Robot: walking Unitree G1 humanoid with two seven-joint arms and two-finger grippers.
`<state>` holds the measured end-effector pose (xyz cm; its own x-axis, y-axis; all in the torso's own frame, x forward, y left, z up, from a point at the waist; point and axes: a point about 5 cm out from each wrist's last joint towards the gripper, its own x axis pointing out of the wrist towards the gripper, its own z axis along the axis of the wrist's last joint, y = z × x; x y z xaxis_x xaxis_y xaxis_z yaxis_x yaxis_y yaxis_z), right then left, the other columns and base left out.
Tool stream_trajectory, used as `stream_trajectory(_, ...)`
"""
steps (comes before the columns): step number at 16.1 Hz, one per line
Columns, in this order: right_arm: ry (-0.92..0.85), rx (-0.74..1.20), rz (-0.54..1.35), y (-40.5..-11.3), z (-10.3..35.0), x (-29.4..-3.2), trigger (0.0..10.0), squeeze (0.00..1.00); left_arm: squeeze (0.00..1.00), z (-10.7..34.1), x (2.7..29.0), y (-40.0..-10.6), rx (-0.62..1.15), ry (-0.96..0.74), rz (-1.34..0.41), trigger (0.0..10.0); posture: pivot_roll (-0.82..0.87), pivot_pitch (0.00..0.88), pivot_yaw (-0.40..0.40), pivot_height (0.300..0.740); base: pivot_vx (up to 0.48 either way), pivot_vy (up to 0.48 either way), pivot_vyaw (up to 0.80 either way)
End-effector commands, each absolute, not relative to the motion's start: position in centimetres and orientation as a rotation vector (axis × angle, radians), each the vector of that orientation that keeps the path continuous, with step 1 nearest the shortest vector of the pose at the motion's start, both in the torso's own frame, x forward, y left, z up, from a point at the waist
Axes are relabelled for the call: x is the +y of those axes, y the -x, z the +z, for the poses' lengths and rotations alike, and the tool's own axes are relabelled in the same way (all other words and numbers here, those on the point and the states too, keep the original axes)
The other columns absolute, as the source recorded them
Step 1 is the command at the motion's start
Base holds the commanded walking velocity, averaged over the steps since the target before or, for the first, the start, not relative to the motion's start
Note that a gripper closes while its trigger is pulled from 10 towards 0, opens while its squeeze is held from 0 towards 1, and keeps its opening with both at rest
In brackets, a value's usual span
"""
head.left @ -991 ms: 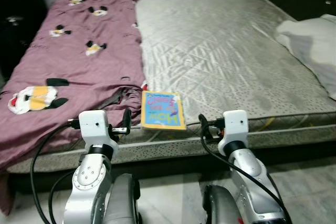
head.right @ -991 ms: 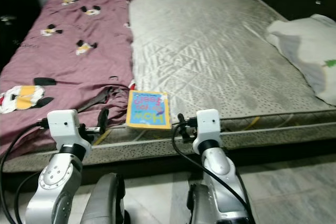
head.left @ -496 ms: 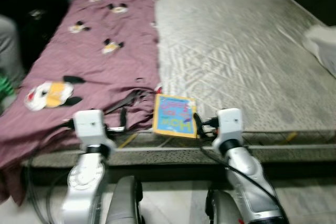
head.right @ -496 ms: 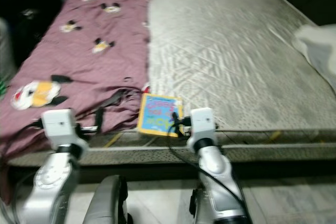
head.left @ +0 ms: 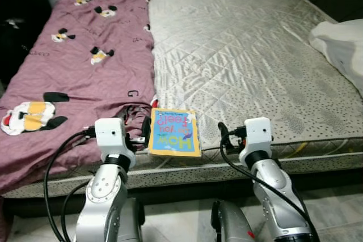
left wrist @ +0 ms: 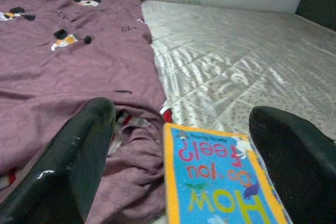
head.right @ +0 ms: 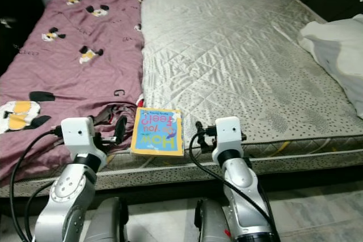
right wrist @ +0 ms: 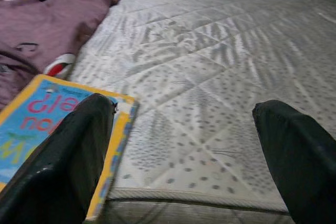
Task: Clean up the room
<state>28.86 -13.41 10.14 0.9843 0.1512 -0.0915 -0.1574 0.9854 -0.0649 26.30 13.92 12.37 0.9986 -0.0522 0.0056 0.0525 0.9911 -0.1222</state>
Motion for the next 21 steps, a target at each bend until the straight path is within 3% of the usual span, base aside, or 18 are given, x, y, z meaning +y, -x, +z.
stream_trajectory(1, 0.066, 0.079, 0.172, -28.9, 10.3, -12.8, 10.0, 0.00, 0.00, 12.2, 14.4, -26.1, 0.006, 0.116, -0.039, 10.0, 0.03, 0.083, 0.013, 0.574, 0.262, 0.000, 0.00)
stream_trajectory(10, 0.093, 0.052, 0.184, -28.9, 10.6, -12.5, 10.0, 0.00, 0.00, 12.1, 14.6, -26.3, 0.013, 0.111, -0.025, 10.0, 0.03, 0.083, 0.013, 0.574, 0.404, 0.000, 0.00)
stream_trajectory(16, 0.089, 0.068, 0.185, -28.9, 10.3, -12.6, 10.0, 0.00, 0.00, 11.7, 14.8, -26.3, 0.041, 0.098, 0.024, 10.0, 0.03, 0.083, 0.014, 0.574, 0.000, 0.000, 0.00)
stream_trajectory(21, 0.090, 0.081, 0.193, -28.9, 10.1, -12.6, 10.0, 0.00, 0.00, 11.6, 15.8, -25.9, 0.056, 0.071, 0.102, 10.0, 0.04, 0.081, 0.010, 0.525, 0.000, 0.000, 0.00)
